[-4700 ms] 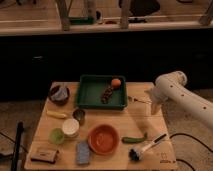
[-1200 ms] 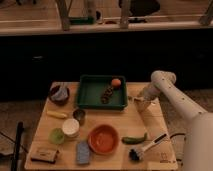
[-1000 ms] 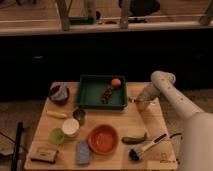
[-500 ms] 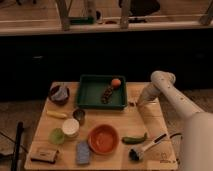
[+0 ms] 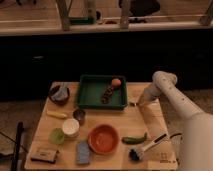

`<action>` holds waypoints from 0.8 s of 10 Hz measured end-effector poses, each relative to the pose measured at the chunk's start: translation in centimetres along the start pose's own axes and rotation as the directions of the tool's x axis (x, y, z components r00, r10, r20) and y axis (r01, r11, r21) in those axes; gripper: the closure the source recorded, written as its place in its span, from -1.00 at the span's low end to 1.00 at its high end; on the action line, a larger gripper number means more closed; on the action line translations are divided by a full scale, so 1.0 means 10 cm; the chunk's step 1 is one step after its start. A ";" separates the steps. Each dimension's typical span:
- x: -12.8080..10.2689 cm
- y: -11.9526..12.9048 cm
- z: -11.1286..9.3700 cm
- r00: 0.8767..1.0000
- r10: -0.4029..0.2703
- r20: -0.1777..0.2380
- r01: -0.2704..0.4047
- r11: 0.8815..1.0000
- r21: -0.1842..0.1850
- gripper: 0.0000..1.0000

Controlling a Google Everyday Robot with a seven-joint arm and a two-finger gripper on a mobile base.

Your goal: Place fork in red bowl

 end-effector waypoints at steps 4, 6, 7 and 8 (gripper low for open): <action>-0.03 0.03 -0.29 0.998 -0.060 0.001 0.060 0.998 0.024 1.00; -0.17 0.00 -0.65 0.993 -0.120 0.010 0.120 0.991 0.055 1.00; -0.18 0.01 -0.74 0.990 -0.139 0.012 0.138 0.989 0.061 1.00; -0.22 0.01 -0.82 0.987 -0.160 0.017 0.158 0.985 0.069 1.00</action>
